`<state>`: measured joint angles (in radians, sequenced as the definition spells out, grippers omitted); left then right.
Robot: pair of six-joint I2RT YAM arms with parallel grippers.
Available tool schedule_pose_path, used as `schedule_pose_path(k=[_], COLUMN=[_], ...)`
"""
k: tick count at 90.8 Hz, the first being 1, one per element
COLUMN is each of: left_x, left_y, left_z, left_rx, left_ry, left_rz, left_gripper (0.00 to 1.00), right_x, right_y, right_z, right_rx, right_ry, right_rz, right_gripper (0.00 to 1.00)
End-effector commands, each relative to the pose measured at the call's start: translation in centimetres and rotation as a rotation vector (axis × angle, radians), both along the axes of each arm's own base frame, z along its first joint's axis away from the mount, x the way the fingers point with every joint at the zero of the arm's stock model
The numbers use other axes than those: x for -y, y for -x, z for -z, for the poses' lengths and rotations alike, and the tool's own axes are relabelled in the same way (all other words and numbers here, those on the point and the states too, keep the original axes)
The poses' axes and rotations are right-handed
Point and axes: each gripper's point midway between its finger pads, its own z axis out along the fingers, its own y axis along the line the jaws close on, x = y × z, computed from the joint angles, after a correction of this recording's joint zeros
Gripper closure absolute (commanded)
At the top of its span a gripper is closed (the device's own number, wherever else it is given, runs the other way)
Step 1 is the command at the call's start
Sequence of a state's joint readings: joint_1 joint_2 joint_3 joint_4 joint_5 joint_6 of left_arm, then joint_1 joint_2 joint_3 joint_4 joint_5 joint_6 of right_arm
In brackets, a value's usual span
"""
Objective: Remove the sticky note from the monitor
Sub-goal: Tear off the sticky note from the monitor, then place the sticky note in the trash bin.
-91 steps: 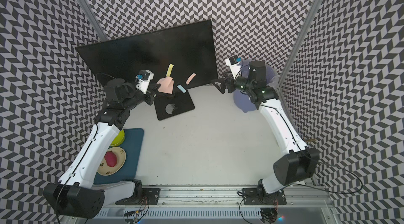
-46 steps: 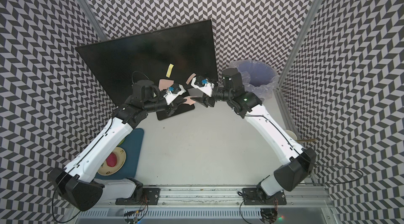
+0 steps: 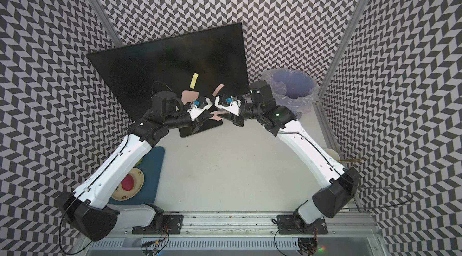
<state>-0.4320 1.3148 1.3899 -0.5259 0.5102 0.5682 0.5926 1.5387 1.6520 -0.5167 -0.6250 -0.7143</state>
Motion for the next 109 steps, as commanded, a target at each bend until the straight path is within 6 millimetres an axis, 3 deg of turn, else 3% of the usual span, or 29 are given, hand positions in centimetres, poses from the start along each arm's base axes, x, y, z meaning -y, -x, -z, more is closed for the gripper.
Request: schedule_pose_path(k=[1, 19, 25, 34, 41, 50, 61, 73, 83, 88, 96, 109], left_x=[0.0, 0.1, -0.1, -0.4, -0.7, -1.5, -2.6, -3.8, -5.3, -6.1, -7.2, -9.0], left_y=[0.7, 1.0, 0.9, 0.7, 0.5, 0.1, -0.5, -1.7, -3.1, -3.6, -4.3, -5.2], left_z=[-1.6, -1.6, -1.5, -1.1, -0.8, -0.7, -0.6, -0.7, -0.8, -1.1, -1.6, -1.9], left_rx=[0.054, 0.054, 0.056, 0.053, 0.048, 0.060, 0.085, 0.107, 0.112, 0.108, 0.098, 0.047], left_ry=[0.016, 0.019, 0.017, 0.008, -0.002, -0.018, -0.027, -0.008, 0.022, 0.050, 0.104, 0.185], left_rz=[0.013, 0.018, 0.011, -0.014, -0.040, -0.089, -0.155, -0.246, -0.353, -0.397, -0.454, -0.527], left_gripper=[1.00, 1.00, 0.94, 0.65, 0.34, 0.19, 0.10, 0.02, 0.00, 0.00, 0.00, 0.00], right_x=[-0.6, -1.2, -1.2, -1.0, -0.5, 1.1, 5.6, 11.6, 18.7, 20.9, 25.5, 29.6], right_y=[-0.1, 0.3, 0.3, 0.5, 0.1, -1.1, -4.7, -7.9, -10.1, -10.9, -13.4, -16.8], right_z=[0.5, 0.1, -0.1, -0.9, -1.2, -1.9, -2.9, -5.8, -9.1, -9.8, -10.2, -8.1], right_rx=[-0.012, -0.028, -0.026, -0.016, 0.000, 0.035, 0.049, 0.083, 0.109, 0.132, 0.115, 0.070], right_ry=[0.007, -0.002, -0.010, -0.029, -0.039, -0.056, -0.096, -0.220, -0.384, -0.391, -0.420, -0.336], right_rz=[-0.010, -0.032, -0.031, -0.022, 0.019, 0.105, 0.314, 0.555, 0.783, 0.833, 1.046, 1.214], right_gripper=[0.70, 0.97, 1.00, 1.00, 1.00, 1.00, 1.00, 1.00, 1.00, 1.00, 1.00, 0.96])
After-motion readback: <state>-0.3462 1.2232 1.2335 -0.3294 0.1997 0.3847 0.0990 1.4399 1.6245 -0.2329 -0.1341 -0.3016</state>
